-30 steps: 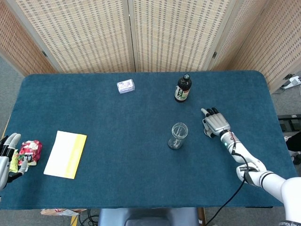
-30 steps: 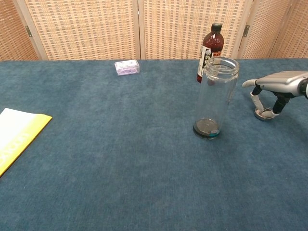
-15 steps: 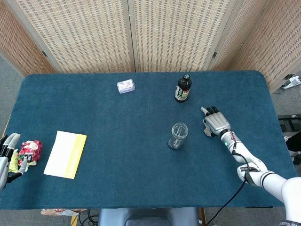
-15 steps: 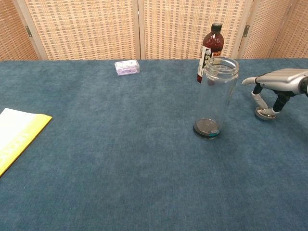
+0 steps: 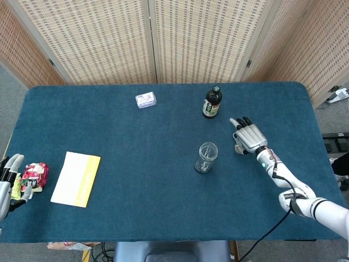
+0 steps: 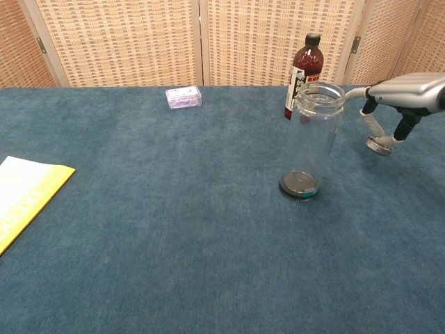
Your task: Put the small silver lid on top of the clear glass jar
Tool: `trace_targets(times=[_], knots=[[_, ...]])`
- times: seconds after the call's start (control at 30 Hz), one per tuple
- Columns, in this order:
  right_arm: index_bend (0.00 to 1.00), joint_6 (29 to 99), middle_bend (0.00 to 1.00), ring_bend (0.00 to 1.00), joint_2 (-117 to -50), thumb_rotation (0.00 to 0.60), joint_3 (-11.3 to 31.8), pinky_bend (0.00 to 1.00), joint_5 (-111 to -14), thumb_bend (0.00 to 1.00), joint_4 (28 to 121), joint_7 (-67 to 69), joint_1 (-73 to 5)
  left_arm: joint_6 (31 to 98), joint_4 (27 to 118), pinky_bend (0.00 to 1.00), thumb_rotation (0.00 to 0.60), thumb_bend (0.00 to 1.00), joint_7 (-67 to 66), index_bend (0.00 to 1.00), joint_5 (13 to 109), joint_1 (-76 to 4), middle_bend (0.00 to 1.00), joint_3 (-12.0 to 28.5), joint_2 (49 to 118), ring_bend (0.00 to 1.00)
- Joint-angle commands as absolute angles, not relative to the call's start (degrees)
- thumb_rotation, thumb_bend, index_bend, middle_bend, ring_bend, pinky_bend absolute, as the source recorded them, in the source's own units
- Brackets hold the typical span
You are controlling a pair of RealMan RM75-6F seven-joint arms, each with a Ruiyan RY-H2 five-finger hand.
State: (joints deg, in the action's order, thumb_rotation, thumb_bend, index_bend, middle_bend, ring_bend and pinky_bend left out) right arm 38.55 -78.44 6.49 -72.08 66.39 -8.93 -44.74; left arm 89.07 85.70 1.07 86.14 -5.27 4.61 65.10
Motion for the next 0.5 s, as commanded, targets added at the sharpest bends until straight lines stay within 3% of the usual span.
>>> trace_targets(times=[0.03,0.5], knots=[[0.67,40.4,0.0,0.0,-73.3,0.6,7.7,0.0,-69.8,0.37,73.5,-12.7,-44.6,88.8,85.7,0.11,0.6,0.35,0.6,0.0,85.8,-5.4,0.08,4.7,65.3,0.0],[0.67,45.9,0.01,0.0,-58.4,0.6,11.1,0.0,-60.2,0.37,97.0,-25.3,-46.0,88.2,85.7,0.11,0.6,0.35,-1.2,0.0,84.7,-5.6,0.08,5.1,65.9,0.0]])
